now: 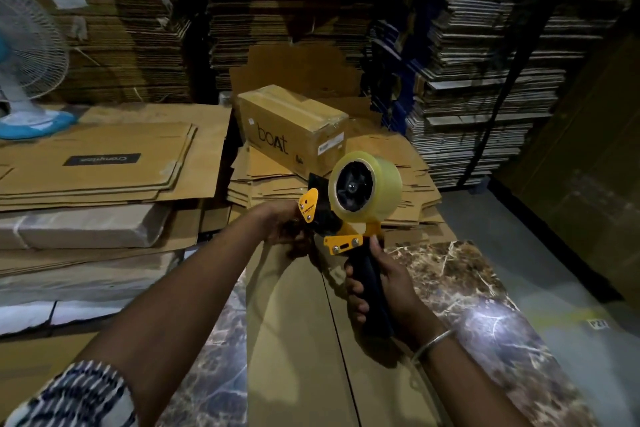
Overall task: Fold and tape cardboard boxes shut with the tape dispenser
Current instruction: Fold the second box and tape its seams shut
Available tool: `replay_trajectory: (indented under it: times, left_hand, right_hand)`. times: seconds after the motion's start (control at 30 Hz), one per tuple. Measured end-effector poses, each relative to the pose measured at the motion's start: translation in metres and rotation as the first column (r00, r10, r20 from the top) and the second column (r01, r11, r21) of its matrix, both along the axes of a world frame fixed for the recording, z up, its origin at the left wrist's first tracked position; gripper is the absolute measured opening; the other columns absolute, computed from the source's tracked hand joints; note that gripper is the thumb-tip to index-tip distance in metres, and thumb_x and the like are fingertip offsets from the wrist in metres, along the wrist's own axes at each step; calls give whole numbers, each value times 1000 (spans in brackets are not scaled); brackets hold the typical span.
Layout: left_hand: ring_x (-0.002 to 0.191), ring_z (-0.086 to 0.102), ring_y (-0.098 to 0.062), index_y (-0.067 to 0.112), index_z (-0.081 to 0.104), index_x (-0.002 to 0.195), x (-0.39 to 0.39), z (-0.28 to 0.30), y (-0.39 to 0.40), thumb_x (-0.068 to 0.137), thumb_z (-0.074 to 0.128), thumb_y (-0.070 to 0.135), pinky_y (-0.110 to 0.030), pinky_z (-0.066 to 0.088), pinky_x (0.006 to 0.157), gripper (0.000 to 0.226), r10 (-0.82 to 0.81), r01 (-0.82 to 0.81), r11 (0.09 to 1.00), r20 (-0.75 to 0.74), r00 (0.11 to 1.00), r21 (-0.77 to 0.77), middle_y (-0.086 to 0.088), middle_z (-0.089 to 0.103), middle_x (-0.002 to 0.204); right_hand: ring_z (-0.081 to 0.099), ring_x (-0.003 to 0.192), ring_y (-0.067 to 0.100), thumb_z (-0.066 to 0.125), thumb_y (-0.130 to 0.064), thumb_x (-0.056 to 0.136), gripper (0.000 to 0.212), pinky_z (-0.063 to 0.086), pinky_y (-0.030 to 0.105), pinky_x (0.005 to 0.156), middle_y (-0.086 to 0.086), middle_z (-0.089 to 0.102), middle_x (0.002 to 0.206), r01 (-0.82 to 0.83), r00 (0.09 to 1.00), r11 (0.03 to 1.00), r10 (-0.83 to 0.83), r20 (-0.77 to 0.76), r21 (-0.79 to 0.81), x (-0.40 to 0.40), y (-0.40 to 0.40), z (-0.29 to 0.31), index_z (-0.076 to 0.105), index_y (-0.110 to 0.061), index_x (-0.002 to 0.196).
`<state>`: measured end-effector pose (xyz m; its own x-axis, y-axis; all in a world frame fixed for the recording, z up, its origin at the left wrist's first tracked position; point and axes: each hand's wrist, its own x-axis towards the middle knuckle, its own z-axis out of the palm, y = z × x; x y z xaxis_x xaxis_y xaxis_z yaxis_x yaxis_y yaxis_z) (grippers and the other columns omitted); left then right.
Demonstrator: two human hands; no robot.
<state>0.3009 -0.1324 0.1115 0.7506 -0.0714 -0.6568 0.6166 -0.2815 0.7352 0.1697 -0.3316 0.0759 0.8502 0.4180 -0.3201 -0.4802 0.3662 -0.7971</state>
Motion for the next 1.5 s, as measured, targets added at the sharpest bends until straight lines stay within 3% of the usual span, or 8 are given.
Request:
replay_trajectory:
  times: [0.17,0.3,0.6,0.77,1.0,1.27,1.43,1.5]
  left_hand:
    - [60,61,-23,3,59,75,24,-2,-1,91,61,1,-27,51,46,16,-216,143,913,154,964,383,-15,62,74]
    - [82,62,-31,0,63,86,40,-10,-5,92,60,6,-39,51,73,9,-294,176,885,223,930,431,-22,63,93]
    - [46,58,-21,-2,61,68,76,-6,-6,93,55,-9,-26,51,46,26,-222,118,946,337,915,302,-16,59,60]
    - [27,46,-10,3,57,58,84,-14,-22,95,54,-3,-16,33,31,37,-342,106,851,389,855,514,-7,52,44]
    - [89,65,-37,-2,76,84,95,-31,-20,87,58,5,-34,44,65,19,-401,28,802,502,766,597,-19,73,93]
    - [79,55,-26,5,72,80,102,-47,-13,93,60,11,-32,36,66,19,-428,79,798,469,773,597,-15,63,84]
    - [102,60,-47,-7,67,85,103,-52,-11,98,55,15,-32,30,70,28,-422,118,803,419,804,584,-34,65,108]
    - [89,61,-45,1,60,71,105,-53,-9,94,60,22,-33,33,70,31,-397,131,816,383,834,563,-33,63,97]
  right_hand:
    - [40,36,15,35,-68,93,64,36,22,37,4,40,61,51,996,998,-49,-78,27,-9,12,2,55,-8,83]
    - [36,39,15,34,-68,94,63,32,22,39,3,40,61,127,987,990,-132,-96,-54,-11,23,4,54,-10,80]
    - [36,39,17,46,-72,78,60,30,25,41,3,43,58,194,971,972,-209,-115,-131,-11,34,-1,55,-13,71]
    - [36,42,17,48,-74,78,61,29,26,44,2,44,59,196,966,960,-224,-130,-202,-8,39,-2,54,-13,71]
    - [37,41,18,47,-73,77,62,30,28,44,2,44,58,206,973,952,-224,-57,-225,3,44,1,52,-12,74]
    - [38,42,18,47,-76,78,64,32,26,43,2,45,58,181,976,945,-206,-70,-271,12,47,1,52,-12,76]
    - [37,42,18,43,-72,88,62,31,28,46,2,44,58,157,979,939,-188,-74,-307,15,44,2,51,-11,79]
    - [38,42,19,43,-72,87,62,32,28,46,2,45,57,148,982,938,-176,-65,-313,16,43,3,51,-11,79]
